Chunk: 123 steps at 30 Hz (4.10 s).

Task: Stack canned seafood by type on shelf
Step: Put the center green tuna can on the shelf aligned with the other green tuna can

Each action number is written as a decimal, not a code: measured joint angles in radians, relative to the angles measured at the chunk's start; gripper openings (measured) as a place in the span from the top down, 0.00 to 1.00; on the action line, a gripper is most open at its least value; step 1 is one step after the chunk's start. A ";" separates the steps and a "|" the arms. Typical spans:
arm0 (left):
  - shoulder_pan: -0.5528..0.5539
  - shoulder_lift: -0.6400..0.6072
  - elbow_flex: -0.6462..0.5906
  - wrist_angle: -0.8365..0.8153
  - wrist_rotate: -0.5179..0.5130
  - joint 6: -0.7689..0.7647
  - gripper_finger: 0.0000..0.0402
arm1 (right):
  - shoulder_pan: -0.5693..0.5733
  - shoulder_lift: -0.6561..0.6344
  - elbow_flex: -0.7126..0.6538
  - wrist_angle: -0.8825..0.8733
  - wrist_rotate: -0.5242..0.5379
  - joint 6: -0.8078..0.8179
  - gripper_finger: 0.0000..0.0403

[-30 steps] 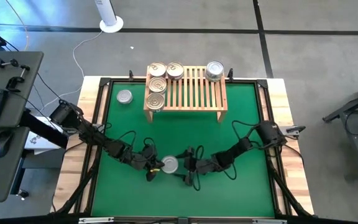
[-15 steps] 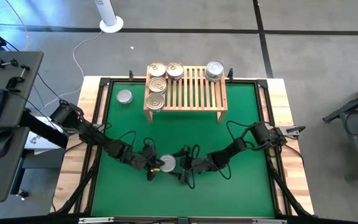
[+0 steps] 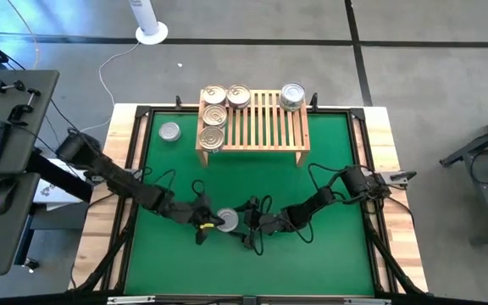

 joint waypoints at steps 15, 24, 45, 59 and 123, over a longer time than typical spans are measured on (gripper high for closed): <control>-0.025 0.027 -0.066 -0.300 -0.104 -0.347 1.00 | 0.001 0.000 -0.002 0.002 0.000 -0.001 0.04; 0.017 0.266 -0.048 0.077 -0.090 -0.215 1.00 | 0.005 -0.002 -0.008 0.000 0.013 0.016 0.04; 0.020 0.260 -0.017 0.041 -0.158 -0.224 1.00 | 0.061 0.003 -0.047 0.098 0.176 0.103 0.04; 0.007 0.250 -0.020 0.006 -0.153 -0.227 1.00 | 0.142 -0.088 -0.068 -0.056 0.306 0.104 0.04; -0.026 0.250 -0.025 0.228 -0.124 -0.017 1.00 | 0.080 -0.150 -0.040 -0.323 0.047 0.026 0.01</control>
